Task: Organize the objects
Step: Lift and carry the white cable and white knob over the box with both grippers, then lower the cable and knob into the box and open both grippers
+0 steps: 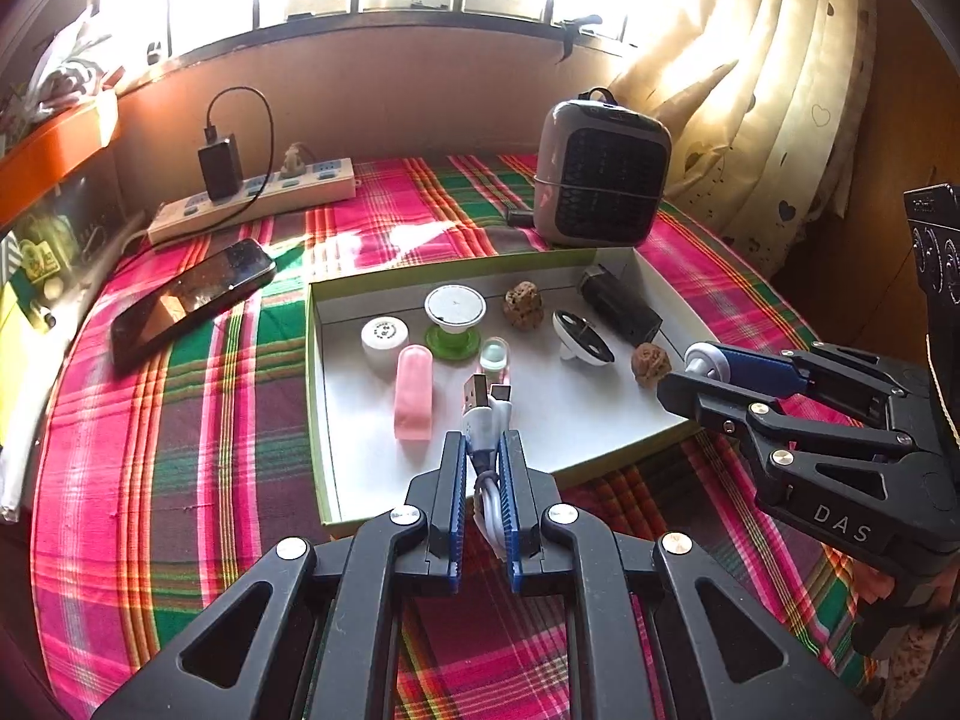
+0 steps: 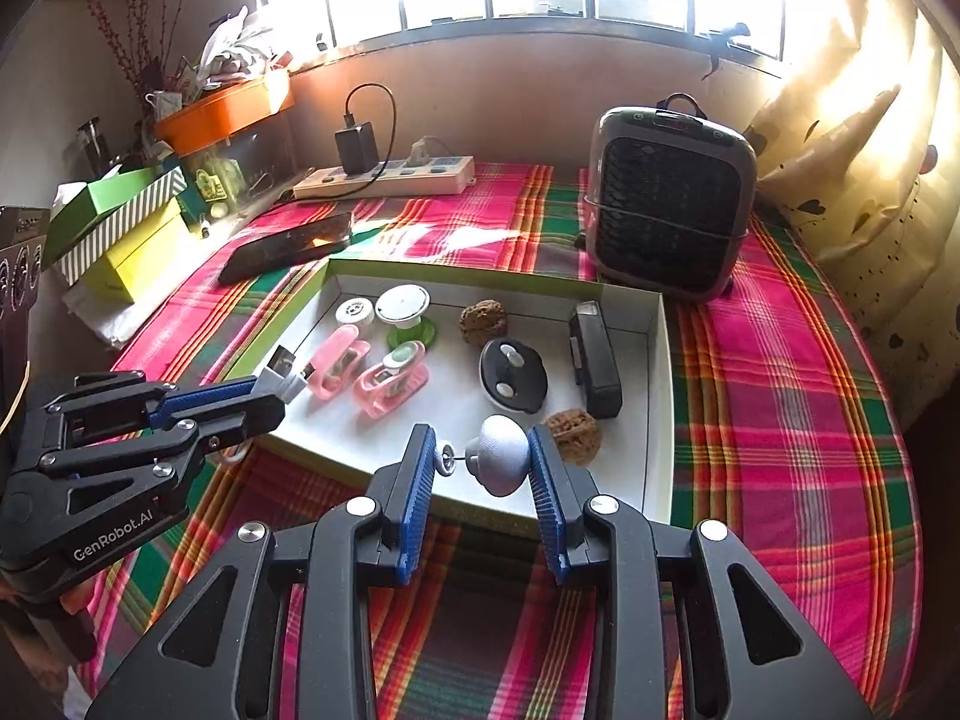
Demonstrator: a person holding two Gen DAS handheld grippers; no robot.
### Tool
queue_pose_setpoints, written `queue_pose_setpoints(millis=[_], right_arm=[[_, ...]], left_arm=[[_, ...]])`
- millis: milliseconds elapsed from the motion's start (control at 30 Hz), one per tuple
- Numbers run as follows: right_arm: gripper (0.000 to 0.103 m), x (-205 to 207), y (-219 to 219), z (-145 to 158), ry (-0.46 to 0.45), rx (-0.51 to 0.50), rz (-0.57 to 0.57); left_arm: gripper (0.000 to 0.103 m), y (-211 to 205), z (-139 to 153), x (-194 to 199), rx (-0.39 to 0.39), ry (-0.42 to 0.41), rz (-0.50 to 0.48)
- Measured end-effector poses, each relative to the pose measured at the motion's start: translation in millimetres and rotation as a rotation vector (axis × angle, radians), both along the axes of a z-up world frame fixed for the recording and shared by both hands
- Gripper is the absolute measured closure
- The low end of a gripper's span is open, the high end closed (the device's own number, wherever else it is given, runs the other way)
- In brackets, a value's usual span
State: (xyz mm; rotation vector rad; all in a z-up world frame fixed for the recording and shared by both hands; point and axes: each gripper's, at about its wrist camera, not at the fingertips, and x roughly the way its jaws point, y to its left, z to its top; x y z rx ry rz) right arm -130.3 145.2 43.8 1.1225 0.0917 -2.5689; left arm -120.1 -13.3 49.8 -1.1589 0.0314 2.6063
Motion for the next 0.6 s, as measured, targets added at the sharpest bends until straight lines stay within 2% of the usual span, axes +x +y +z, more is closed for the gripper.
queue_pose_setpoints(millis=[600], right_arm=[[0.070,-33,-8,-26,-0.097,0.006,0.038]], left_arm=[[0.093,2,-16,-44,-0.029,-0.053,0.020]])
